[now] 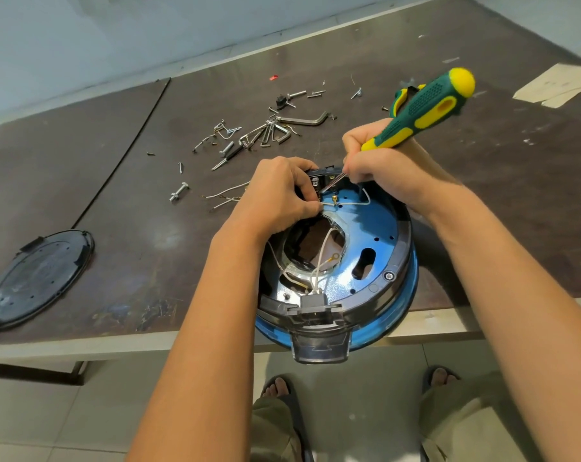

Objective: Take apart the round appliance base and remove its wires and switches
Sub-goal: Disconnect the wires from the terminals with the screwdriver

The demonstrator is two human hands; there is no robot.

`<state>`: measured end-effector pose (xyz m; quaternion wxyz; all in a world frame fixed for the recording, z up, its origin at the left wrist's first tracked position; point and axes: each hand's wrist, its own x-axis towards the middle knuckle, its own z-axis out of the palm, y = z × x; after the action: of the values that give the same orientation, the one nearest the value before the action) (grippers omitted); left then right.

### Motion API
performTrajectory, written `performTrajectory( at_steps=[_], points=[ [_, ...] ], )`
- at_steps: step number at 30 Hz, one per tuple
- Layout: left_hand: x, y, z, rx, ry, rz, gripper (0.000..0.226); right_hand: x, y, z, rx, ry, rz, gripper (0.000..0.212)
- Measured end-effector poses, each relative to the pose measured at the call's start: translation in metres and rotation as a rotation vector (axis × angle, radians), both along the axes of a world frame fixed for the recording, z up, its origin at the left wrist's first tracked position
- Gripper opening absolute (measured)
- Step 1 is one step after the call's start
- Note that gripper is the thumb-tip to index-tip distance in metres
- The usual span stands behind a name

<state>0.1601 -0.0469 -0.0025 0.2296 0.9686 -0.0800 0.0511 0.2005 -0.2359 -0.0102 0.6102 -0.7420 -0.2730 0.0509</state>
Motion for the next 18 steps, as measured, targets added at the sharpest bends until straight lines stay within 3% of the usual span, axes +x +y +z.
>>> performTrajectory(
  at_steps=[11, 18],
  points=[
    [0.001, 0.0, 0.0, 0.013, 0.0, -0.001, 0.005, 0.001, 0.008, 0.005, 0.167, 0.175, -0.091, 0.044],
    [0.001, 0.0, 0.0, 0.025, -0.006, 0.0, 0.005, 0.003, 0.011, 0.007, 0.23, 0.257, -0.135, 0.036]
  ],
)
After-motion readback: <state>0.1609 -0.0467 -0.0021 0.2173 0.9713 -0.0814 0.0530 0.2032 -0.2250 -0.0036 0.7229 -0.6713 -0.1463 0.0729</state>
